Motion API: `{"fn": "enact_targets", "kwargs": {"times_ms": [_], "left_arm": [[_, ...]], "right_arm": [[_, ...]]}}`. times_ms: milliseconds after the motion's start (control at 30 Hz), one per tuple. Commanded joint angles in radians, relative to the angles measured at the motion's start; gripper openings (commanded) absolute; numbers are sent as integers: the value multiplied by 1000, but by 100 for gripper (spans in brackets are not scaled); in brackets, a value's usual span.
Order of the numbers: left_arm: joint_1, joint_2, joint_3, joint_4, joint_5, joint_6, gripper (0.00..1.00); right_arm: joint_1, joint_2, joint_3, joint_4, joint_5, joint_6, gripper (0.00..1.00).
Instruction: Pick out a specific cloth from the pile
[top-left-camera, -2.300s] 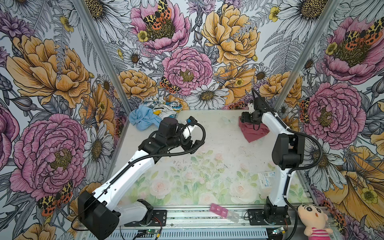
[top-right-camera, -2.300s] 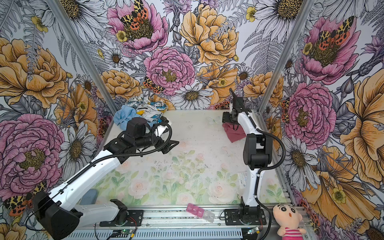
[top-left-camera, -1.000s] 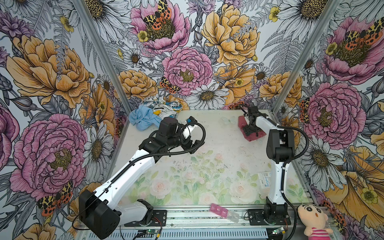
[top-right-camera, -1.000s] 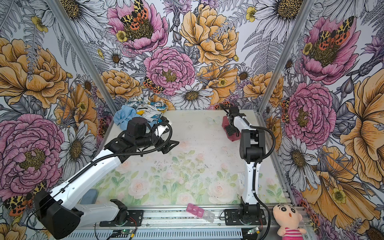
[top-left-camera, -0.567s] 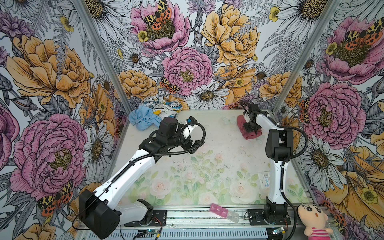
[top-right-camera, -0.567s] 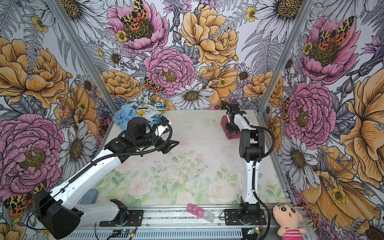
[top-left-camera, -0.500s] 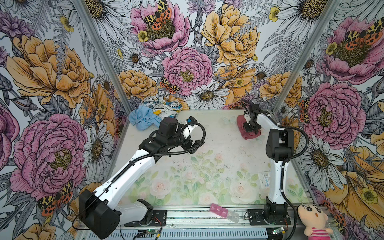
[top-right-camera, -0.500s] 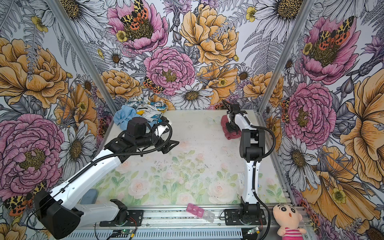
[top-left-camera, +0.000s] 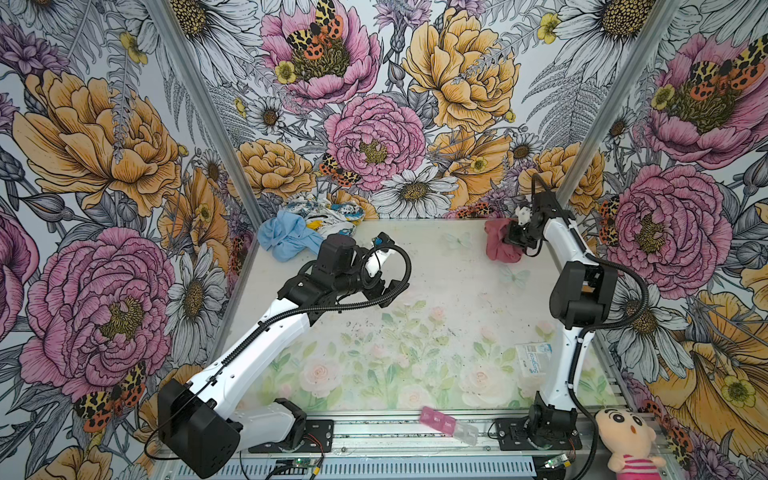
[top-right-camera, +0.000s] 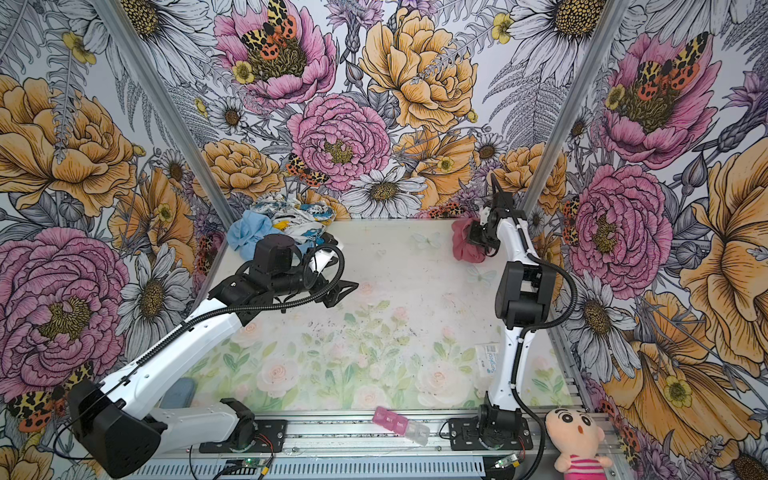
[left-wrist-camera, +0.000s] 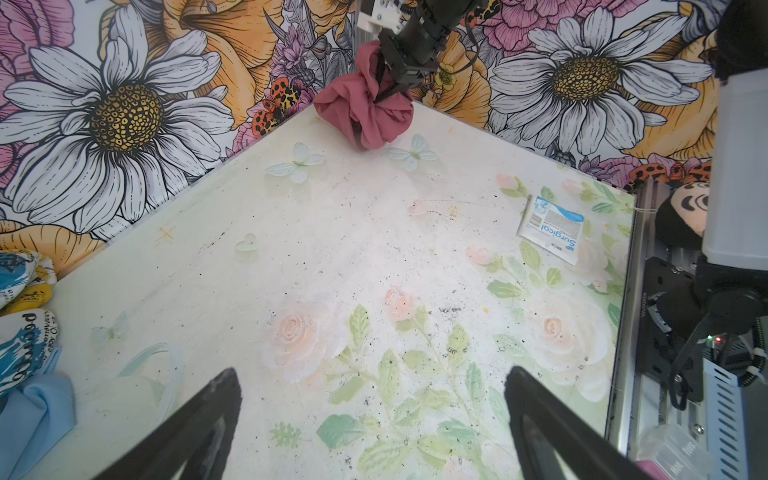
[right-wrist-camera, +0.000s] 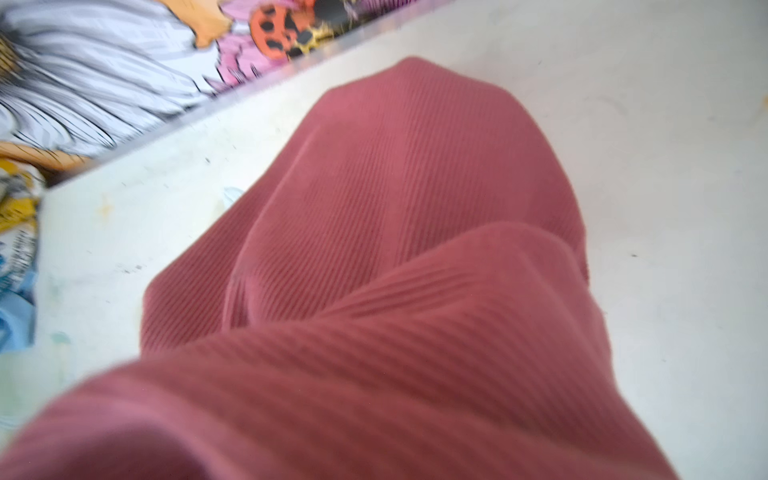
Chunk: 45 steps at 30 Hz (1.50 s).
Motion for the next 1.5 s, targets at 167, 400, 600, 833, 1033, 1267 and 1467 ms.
{"fn": "enact_targets", "kwargs": {"times_ms": [167, 400, 600, 833, 1033, 1267, 1467], "left_arm": [[6, -17, -6, 12, 19, -10, 99], [6, -22, -7, 11, 21, -10, 99], [6, -14, -6, 12, 27, -12, 99], [7, -14, -6, 13, 26, -13, 99], [5, -16, -7, 12, 11, -13, 99], [5, -13, -6, 12, 17, -12, 99], [2, -13, -10, 12, 12, -10, 99]], "right_arm": [[-43, -151, 29, -2, -159, 241, 0], [-52, -231, -14, -35, -3, 240, 0], [-51, -228, -102, -37, 132, 306, 0], [-35, -88, -40, 21, 63, 423, 0], [-16, 67, 52, 28, -132, 525, 0], [18, 163, 116, 70, -232, 610, 0], [-20, 225, 139, 119, -280, 649, 0]]}}
